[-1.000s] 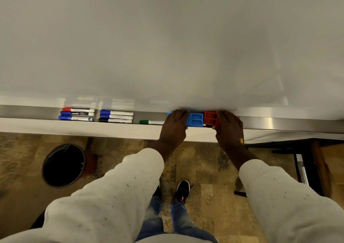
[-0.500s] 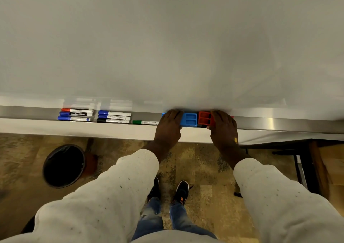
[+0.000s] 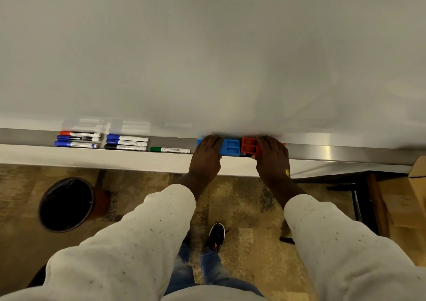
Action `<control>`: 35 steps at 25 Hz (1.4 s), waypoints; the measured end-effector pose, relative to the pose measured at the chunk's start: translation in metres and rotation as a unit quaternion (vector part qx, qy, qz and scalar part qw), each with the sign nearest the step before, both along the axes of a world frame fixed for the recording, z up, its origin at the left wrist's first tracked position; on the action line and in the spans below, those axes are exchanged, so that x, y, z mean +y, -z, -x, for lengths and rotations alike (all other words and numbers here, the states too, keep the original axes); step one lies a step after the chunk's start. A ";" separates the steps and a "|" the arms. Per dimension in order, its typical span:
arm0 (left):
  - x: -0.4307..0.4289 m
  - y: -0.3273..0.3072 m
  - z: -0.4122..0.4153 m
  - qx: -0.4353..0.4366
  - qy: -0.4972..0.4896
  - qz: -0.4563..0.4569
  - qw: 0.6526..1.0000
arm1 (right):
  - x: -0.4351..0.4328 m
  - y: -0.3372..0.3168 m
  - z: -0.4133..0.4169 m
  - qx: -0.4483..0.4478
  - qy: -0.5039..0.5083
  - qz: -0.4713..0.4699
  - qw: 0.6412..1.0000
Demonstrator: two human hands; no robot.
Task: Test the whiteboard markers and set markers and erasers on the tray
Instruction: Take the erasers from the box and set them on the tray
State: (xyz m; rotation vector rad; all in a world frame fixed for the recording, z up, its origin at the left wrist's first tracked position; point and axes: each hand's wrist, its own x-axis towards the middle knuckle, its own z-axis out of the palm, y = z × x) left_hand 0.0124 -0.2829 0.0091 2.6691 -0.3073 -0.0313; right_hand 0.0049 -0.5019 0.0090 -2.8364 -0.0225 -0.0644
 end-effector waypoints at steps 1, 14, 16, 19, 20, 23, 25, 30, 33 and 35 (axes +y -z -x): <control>0.001 0.002 0.000 0.002 -0.007 -0.001 1.000 | 0.002 0.002 0.000 0.007 -0.003 -0.002 1.000; 0.001 0.011 0.018 0.022 -0.012 -0.058 0.998 | -0.002 0.009 0.003 0.016 -0.010 -0.024 1.000; 0.003 0.016 0.022 0.040 -0.003 -0.085 0.996 | -0.006 0.011 0.009 0.025 -0.001 -0.022 0.999; 0.007 0.021 0.027 0.042 0.013 -0.128 0.991 | -0.005 0.014 0.014 0.040 0.006 -0.025 0.999; 0.008 0.021 0.027 0.039 0.021 -0.138 0.989 | -0.004 0.013 0.014 0.040 0.006 -0.030 0.999; 0.014 0.022 0.023 0.036 0.044 -0.160 0.986 | -0.003 0.014 0.013 0.029 -0.005 -0.048 0.998; 0.018 0.023 0.022 0.033 0.051 -0.173 0.983 | -0.004 0.014 0.013 0.022 -0.007 -0.055 0.998; 0.023 0.028 0.026 0.039 0.060 -0.179 0.981 | -0.001 0.013 0.016 0.031 -0.005 -0.050 0.998; 0.020 0.026 0.027 0.045 0.059 -0.168 0.983 | 0.001 0.014 0.017 0.042 -0.007 -0.052 0.998; 0.019 0.025 0.026 0.047 0.060 -0.164 0.984 | 0.002 0.013 0.017 0.046 -0.009 -0.051 0.998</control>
